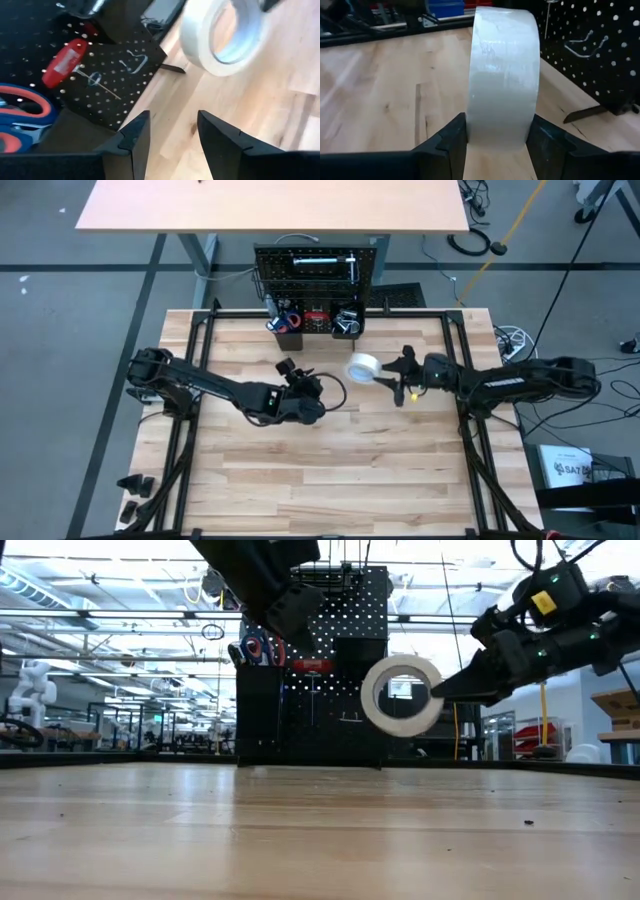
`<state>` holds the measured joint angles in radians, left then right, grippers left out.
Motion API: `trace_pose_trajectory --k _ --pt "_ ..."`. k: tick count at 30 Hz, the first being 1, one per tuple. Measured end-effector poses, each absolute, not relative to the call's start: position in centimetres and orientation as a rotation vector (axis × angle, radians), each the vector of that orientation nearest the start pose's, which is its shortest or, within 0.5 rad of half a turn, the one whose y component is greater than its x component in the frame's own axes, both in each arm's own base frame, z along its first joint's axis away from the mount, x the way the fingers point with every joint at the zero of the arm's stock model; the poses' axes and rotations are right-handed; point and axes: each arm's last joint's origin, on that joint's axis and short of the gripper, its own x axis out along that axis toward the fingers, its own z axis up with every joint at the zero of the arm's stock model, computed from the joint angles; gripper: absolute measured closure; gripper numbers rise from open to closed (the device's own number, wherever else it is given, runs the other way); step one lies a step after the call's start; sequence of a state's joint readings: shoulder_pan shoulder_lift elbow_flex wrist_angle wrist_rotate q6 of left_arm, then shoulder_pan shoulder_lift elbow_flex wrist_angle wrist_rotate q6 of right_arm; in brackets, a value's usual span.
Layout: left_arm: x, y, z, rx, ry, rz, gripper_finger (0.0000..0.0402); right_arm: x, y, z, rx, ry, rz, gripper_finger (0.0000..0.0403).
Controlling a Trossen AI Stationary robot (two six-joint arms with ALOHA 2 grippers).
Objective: Hang tools onto peg board
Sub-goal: Hang the white masking tape on the peg board
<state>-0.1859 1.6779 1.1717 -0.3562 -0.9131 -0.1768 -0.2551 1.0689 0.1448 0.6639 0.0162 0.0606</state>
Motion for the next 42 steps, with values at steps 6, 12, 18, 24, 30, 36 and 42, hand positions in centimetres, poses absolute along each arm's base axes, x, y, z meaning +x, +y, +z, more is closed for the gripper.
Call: trace_pose_trajectory --k 6,12,18,24,30,36,42 --pt "34.5 -4.7 23.4 0.302 0.684 0.720 0.0239 16.9 -7.4 14.5 0.131 0.269 -0.212 0.0244" --pt "34.5 -4.8 23.4 0.304 0.684 0.718 0.0239 16.8 -9.7 14.1 0.127 0.248 -0.148 0.0244" --pt "33.9 -4.3 24.5 0.359 0.687 0.739 0.0239 18.9 -13.2 14.5 0.134 0.259 -0.096 0.0245" --pt "30.7 -3.6 26.8 0.340 0.619 0.800 0.0239 19.3 -15.8 13.4 0.157 0.295 -0.092 0.0245" --pt "27.1 -3.0 25.6 0.223 0.513 0.752 0.0239 19.6 -16.4 13.0 0.070 0.256 -0.084 0.0245" --pt "26.1 -2.7 23.1 0.168 0.417 0.614 0.0240 20.2 -17.0 12.3 0.072 0.259 -0.087 0.0245" --pt "26.3 -2.8 23.6 0.147 0.376 0.546 0.0240 22.7 -18.3 12.3 0.081 0.245 -0.070 0.0245"
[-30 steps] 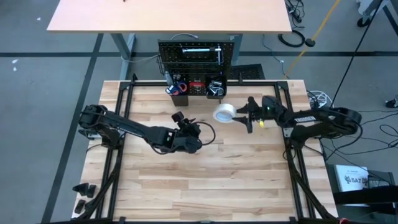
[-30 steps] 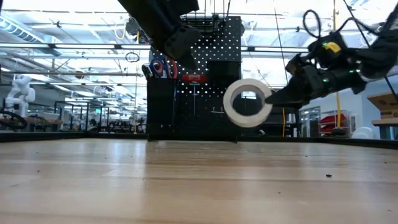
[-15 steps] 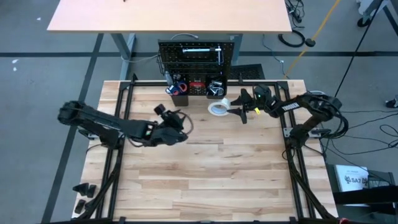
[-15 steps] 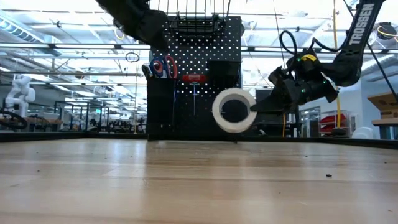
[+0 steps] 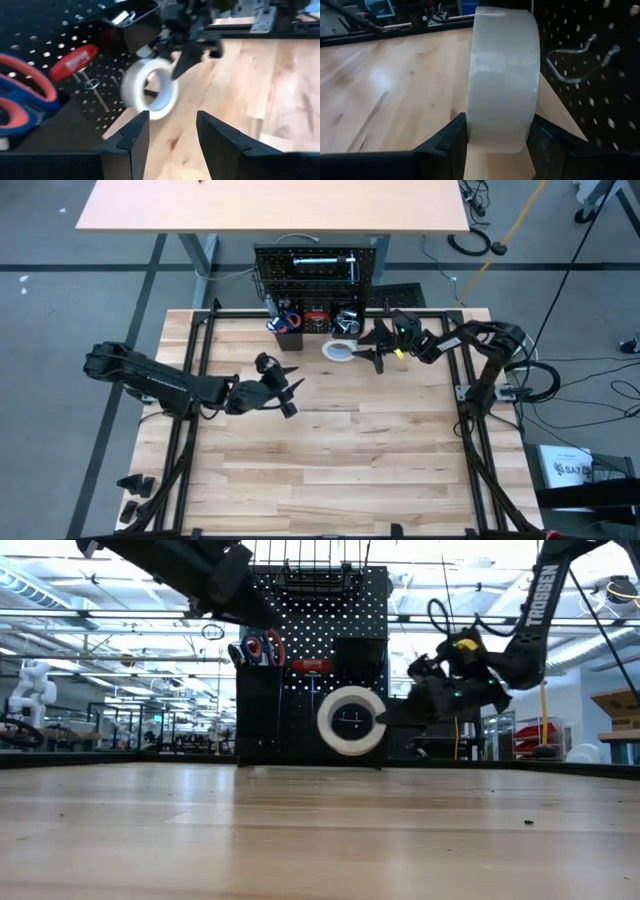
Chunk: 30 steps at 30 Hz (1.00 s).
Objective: Hang tools onto peg board
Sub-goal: Hang the white masking tape on the peg board
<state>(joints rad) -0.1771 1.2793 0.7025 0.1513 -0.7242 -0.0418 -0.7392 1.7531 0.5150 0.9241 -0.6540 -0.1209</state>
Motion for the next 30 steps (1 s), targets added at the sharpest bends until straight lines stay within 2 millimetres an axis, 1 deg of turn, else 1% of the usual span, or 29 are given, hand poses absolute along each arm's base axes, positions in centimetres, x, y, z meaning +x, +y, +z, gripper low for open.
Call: trace_pose_trajectory --k 2,5,14,22,29,30 --pt "26.4 -2.8 23.7 0.141 0.372 0.519 0.0239 23.4 -18.8 12.3 0.092 0.244 -0.092 0.0245" --pt "26.4 -2.9 23.6 0.135 0.376 0.498 0.0240 23.6 -19.3 12.1 0.098 0.253 -0.142 0.0245" --pt "26.3 -3.4 23.6 0.131 0.382 0.460 0.0240 23.4 -19.7 12.4 0.071 0.226 -0.171 0.0245" --pt "26.4 -3.3 23.6 0.106 0.375 0.463 0.0240 22.7 -20.5 12.3 0.088 0.236 -0.205 0.0245" --pt "26.4 -3.3 23.6 0.104 0.371 0.463 0.0240 22.5 -20.6 12.2 0.116 0.236 -0.228 0.0244" --pt "26.4 -3.3 23.6 0.104 0.370 0.463 0.0240 22.5 -20.7 12.2 0.115 0.239 -0.250 0.0238"
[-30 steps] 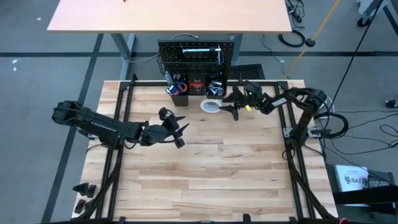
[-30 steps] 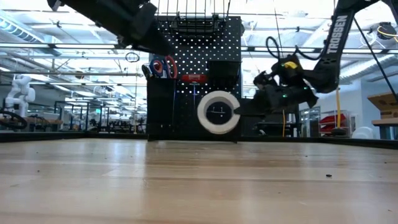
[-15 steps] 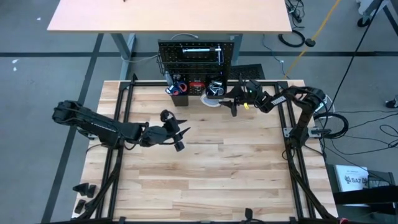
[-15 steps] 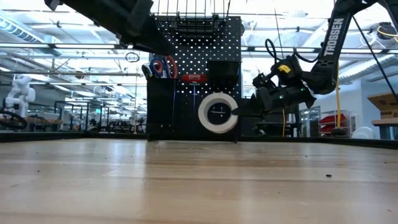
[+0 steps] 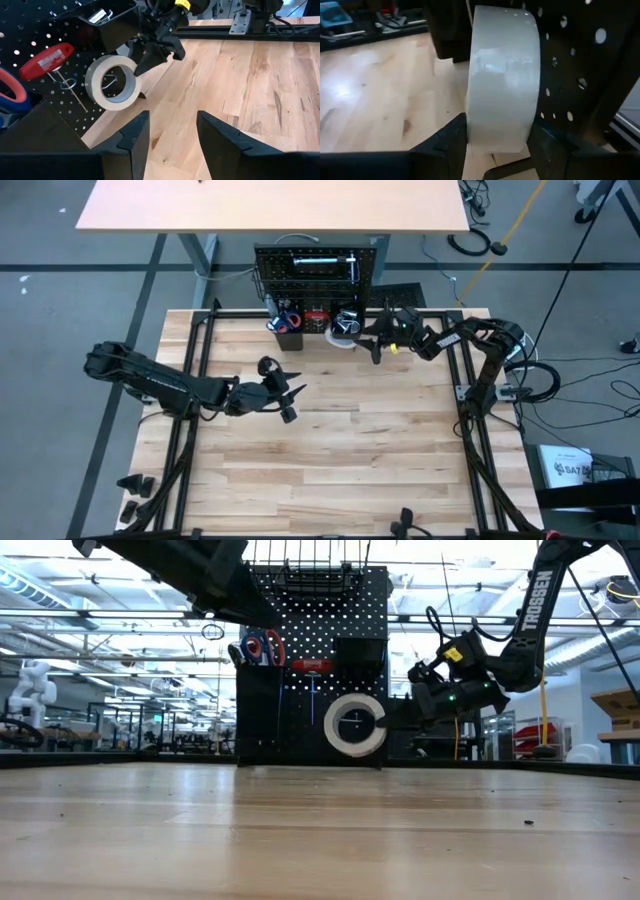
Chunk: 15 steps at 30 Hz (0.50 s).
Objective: Hang tools onto peg board
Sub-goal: Hang the white masking tape on the peg board
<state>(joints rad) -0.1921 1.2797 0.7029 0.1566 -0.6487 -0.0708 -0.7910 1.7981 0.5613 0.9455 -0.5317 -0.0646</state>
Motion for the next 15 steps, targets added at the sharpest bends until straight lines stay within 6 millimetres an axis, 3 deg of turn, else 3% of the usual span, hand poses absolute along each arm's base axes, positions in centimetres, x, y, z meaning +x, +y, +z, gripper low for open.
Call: trace_pose_trajectory --k 7,15 --pt "26.41 -3.41 23.60 0.098 0.372 0.441 0.0240 22.45 -20.96 12.25 0.162 0.239 -0.380 0.0122" --pt "26.45 -3.48 23.62 0.092 0.372 0.419 0.0240 22.45 -20.98 12.27 0.179 0.234 -0.407 0.0120"
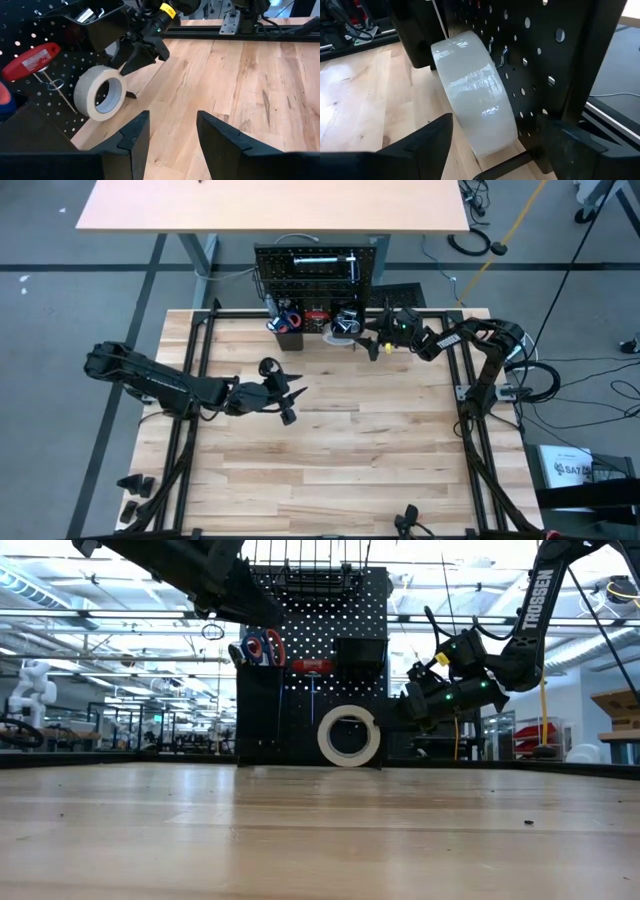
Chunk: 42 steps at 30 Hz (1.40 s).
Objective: Hang tools onto peg board
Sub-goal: Hang the white masking tape on the peg board
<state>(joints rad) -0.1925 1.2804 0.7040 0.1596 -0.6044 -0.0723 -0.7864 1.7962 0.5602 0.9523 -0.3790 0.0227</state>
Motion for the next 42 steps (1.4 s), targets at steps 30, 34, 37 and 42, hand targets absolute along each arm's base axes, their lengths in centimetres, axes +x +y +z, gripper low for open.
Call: trace_pose_trajectory --k 30,34,37,42 --pt "31.1 -3.1 16.0 0.184 0.524 0.160 0.0240 23.3 -20.4 12.4 0.191 0.209 -0.546 0.0202" --pt "32.6 -1.7 14.9 0.290 0.417 0.428 0.0240 23.3 -20.4 12.4 0.189 0.209 -0.550 0.0203" --pt "33.9 -1.1 14.5 0.388 0.398 0.515 0.0240 23.3 -20.4 12.5 0.188 0.209 -0.550 0.0203" --pt "37.0 0.1 13.1 0.509 0.441 0.534 0.0240 23.3 -20.4 12.5 0.187 0.207 -0.551 0.0203"
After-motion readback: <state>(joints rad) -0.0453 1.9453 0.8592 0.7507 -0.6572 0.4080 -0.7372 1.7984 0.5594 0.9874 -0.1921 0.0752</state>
